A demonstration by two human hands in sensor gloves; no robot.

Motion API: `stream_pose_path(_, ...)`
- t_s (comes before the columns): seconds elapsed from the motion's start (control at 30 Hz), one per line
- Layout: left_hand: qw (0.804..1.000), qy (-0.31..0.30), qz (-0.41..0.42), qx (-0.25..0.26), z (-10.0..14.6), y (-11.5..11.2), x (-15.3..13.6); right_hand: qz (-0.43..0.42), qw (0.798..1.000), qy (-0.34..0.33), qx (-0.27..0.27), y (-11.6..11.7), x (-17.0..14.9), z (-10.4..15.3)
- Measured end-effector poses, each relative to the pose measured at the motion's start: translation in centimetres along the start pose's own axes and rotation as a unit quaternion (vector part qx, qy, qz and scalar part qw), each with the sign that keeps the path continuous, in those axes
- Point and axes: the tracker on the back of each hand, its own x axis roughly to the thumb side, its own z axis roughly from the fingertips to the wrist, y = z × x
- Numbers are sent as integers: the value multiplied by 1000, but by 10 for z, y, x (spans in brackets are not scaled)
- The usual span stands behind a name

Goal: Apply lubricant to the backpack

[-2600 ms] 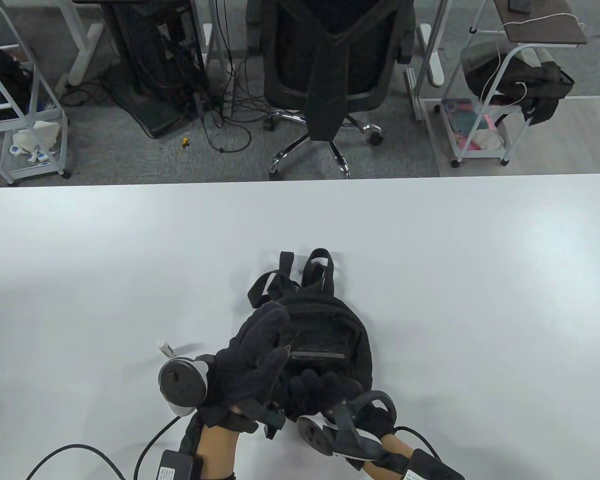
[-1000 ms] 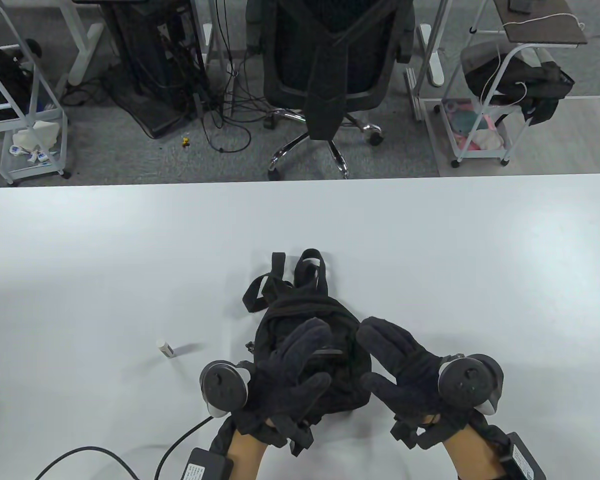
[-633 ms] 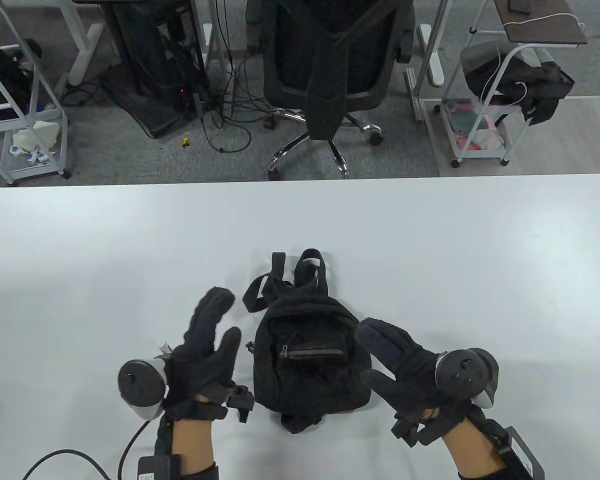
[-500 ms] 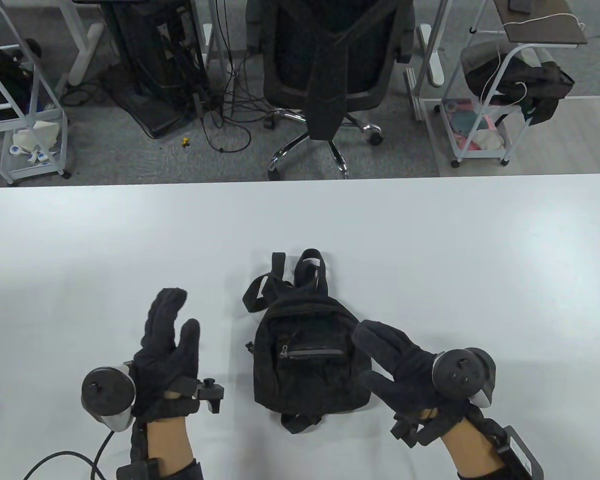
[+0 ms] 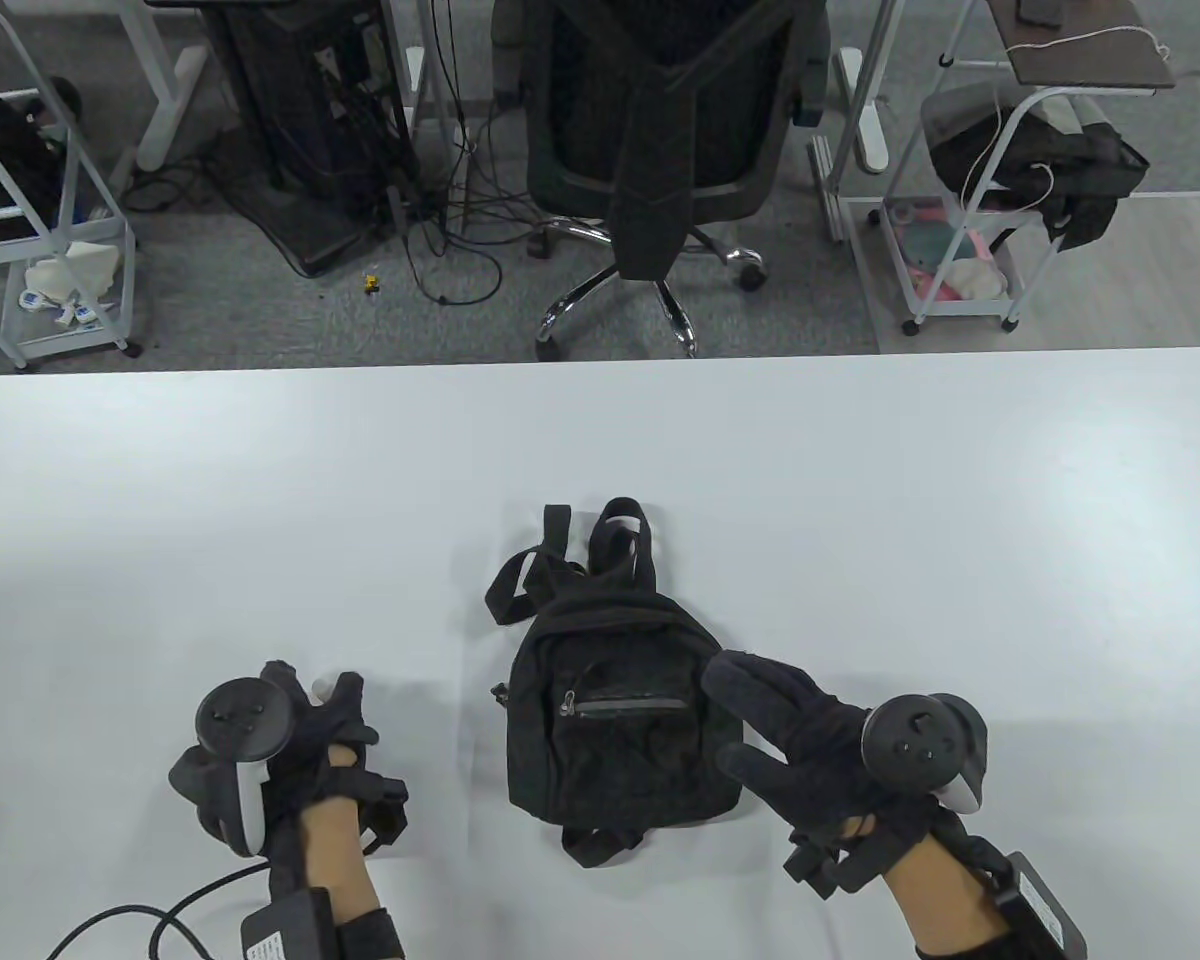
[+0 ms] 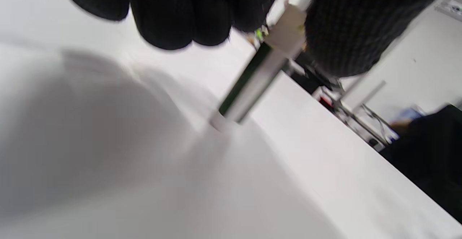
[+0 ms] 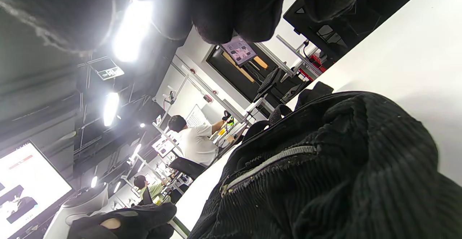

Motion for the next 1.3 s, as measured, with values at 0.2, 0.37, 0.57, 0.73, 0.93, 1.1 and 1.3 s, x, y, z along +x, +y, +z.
stream_pose_path(0.2,1000,3,7,9,-4,-13,-4,10,1000,-3,11,4,1,-1)
stream_pose_path(0.37,1000,3,-3,2,-5,-11,-5,14,1000,-3,17,7,1,-1)
stream_pose_path(0.57,995,-45,83,-19,0,-2,4,14,1000,2,21,7,1,-2)
stream_pose_path(0.73,976,-113,187,-18,19,13,28,16,1000,6,19,6,1,-2)
stream_pose_path(0.93,957,-194,216,-11,46,26,63,14,1000,6,15,2,1,-3)
stream_pose_path(1.1,939,-265,211,-56,71,21,96,15,1000,3,10,-1,2,-4)
stream_pose_path(1.3,911,-383,120,-96,104,-1,120,23,1000,5,10,1,3,-4)
